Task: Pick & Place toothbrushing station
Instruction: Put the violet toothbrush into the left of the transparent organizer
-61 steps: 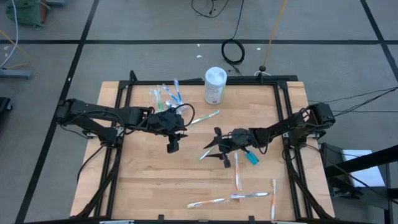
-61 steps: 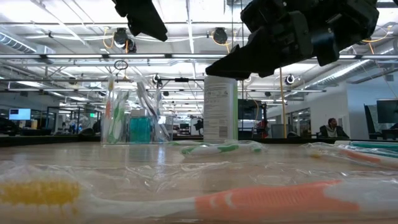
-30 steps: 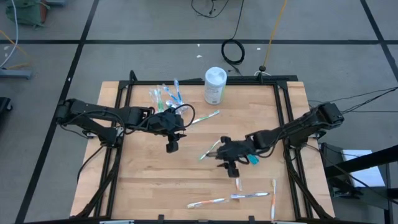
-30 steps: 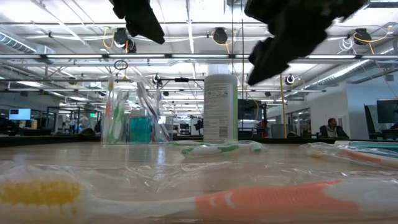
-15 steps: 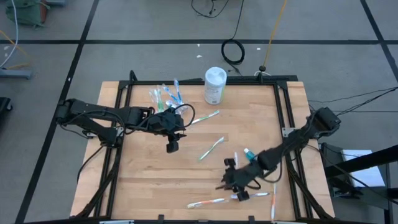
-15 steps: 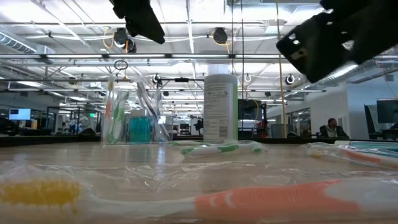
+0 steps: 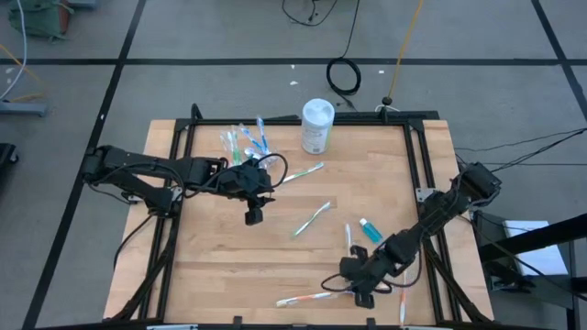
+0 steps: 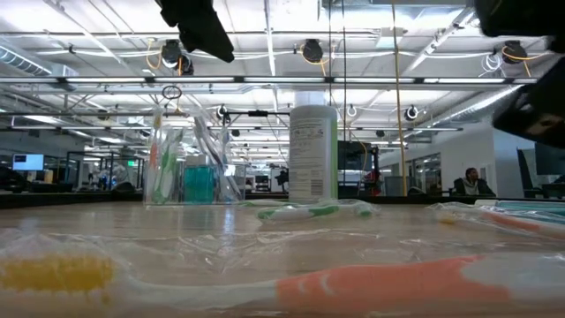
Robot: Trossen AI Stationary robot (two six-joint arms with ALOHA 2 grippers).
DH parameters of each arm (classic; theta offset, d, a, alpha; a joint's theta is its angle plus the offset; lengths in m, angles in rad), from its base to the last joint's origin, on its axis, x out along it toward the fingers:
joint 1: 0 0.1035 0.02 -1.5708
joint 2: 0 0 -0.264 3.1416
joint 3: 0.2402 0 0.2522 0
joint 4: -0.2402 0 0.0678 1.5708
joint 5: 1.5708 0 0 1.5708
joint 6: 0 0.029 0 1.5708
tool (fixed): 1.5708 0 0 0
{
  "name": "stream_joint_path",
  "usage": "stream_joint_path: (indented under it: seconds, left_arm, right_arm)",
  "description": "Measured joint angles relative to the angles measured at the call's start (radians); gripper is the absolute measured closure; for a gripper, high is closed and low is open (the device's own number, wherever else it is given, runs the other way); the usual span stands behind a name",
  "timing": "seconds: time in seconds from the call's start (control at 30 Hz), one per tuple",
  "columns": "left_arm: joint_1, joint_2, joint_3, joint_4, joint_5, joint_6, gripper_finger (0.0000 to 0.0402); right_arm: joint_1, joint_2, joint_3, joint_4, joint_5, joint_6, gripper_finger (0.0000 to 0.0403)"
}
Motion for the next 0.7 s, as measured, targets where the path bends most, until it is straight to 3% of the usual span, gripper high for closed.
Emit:
stream_joint_path:
  seconds: [0.1,0.27,0.43,0.7]
  left_arm:
    - [0.000,0.000,0.000,-0.001,0.000,0.012,0.0273]
    - [0.000,0.000,0.000,0.000,-0.011,0.021,0.0273]
    - [0.001,0.000,0.000,0.000,-0.024,0.030,0.0273]
    - [0.001,0.000,0.000,0.000,-0.025,0.028,0.0273]
  right_arm:
    - [0.041,0.000,0.000,0.000,0.033,0.013,0.0281]
    - [0.108,0.000,-0.007,0.013,0.060,-0.106,0.0281]
    - [0.154,0.000,-0.048,0.040,0.158,-0.086,0.0281]
    - [0.174,-0.001,-0.157,0.095,0.158,-0.049,0.0282]
